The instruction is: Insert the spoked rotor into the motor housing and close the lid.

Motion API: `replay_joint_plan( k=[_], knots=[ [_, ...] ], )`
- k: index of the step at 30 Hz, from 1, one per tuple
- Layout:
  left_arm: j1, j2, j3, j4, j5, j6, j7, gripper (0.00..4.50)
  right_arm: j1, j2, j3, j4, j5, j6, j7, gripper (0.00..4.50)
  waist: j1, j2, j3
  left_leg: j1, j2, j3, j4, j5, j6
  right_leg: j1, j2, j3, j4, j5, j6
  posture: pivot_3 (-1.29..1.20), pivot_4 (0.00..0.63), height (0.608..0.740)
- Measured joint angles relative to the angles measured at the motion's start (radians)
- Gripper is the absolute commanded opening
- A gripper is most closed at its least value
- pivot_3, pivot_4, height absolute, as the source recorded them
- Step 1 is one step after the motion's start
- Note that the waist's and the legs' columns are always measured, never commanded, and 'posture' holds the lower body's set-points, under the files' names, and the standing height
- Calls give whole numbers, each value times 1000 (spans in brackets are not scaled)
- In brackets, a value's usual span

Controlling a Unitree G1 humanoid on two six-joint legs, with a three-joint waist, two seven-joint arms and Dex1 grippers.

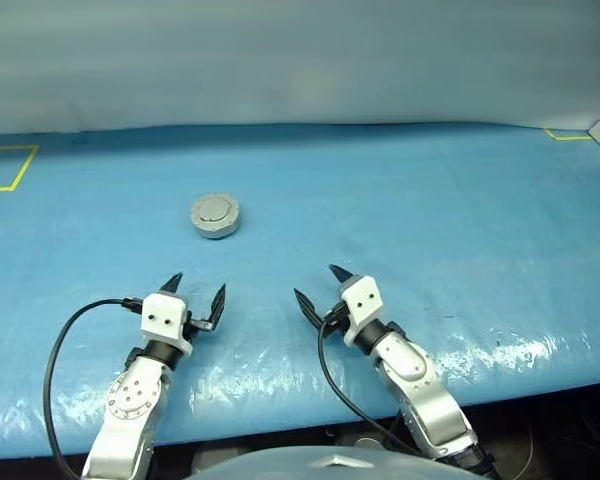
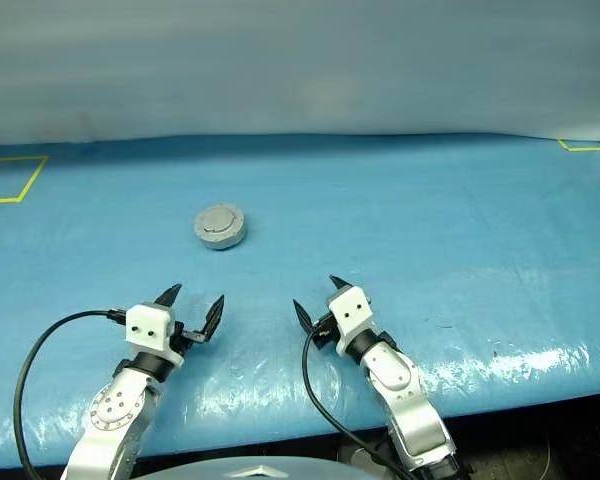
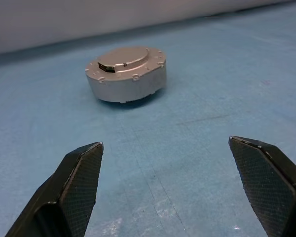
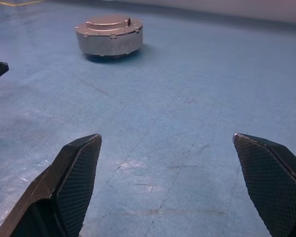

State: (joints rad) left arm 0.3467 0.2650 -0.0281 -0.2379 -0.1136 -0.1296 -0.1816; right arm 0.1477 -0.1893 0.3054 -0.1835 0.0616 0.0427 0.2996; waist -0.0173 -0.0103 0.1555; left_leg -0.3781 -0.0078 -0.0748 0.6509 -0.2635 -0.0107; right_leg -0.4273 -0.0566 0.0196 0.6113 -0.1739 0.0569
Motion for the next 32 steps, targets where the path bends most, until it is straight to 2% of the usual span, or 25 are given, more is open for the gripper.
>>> replay_joint_plan(
  k=[4,13,32],
  knots=[
    [21,-44,6,20,-25,-52,-26,4455,19,6,-3,16,0,-12,5,4500,-1,0,0,0,0,0,1,0,0,0,0,-1,0,0,0,0,150,740],
    [28,-32,7,28,-40,-74,-122,4455,19,15,-12,17,15,-12,29,4500,-5,0,0,0,1,0,1,0,0,0,0,-1,1,0,0,0,150,740],
    [24,-46,19,41,-46,-74,-153,4455,16,38,-32,17,20,-11,41,4500,-6,0,0,0,1,0,1,0,0,0,0,-1,1,0,0,0,150,740]
  ],
)
